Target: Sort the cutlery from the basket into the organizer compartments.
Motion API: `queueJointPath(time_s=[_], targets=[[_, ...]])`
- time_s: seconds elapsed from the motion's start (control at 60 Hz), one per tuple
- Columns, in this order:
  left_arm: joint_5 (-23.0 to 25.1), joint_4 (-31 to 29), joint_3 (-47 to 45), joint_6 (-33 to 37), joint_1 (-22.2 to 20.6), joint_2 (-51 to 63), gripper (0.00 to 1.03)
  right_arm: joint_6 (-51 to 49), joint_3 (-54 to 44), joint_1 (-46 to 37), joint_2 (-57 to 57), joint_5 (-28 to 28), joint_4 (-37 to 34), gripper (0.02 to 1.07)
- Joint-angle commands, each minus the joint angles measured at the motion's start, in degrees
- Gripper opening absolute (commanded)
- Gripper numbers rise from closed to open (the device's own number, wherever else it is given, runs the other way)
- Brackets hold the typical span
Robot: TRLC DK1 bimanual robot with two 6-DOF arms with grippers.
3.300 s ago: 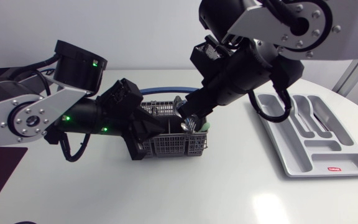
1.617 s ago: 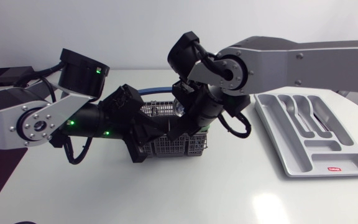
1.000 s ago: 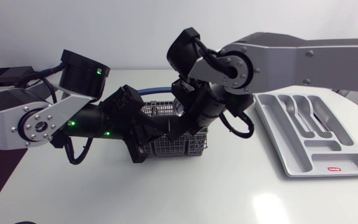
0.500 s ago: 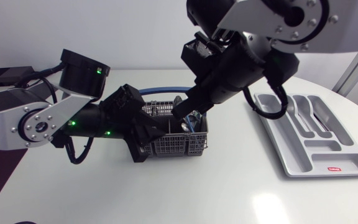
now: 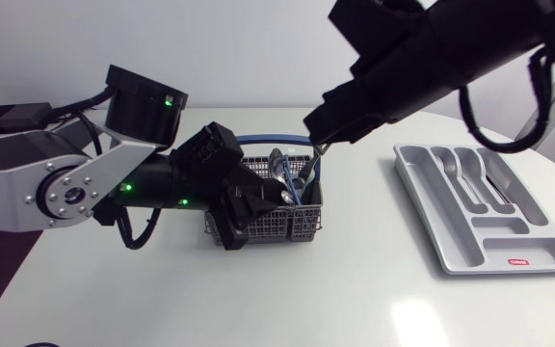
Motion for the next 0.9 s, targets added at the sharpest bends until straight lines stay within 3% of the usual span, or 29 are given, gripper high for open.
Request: queueJointPath(time_s=[0.0, 0.3, 0.617, 0.783, 0.883], targets=[[1.52, -1.24, 3.07, -0.69, -0.5, 0.97, 0.71, -2.35, 1.75, -1.5, -2.45, -2.95, -1.41, 0.08], [9.25, -7.04, 7.64, 0.72, 0.2, 0.7, 0.75, -11.84, -1.32, -7.65, -6.67, -17.01, -4.05, 0.08], [14.26, -9.5, 9.31, 4.58, 1.61, 1.58, 0.8, -15.8, -3.7, -8.26, -8.25, -23.96, -6.95, 0.08], [20.94, -13.55, 10.72, 7.75, 2.92, 2.37, 0.79, -17.11, -3.96, -8.62, -8.87, -27.82, -8.36, 0.08], [21.82, -16.18, 11.25, 10.03, 2.84, 2.37, 0.77, -17.64, -4.23, -8.88, -9.04, -30.28, -8.88, 0.08]])
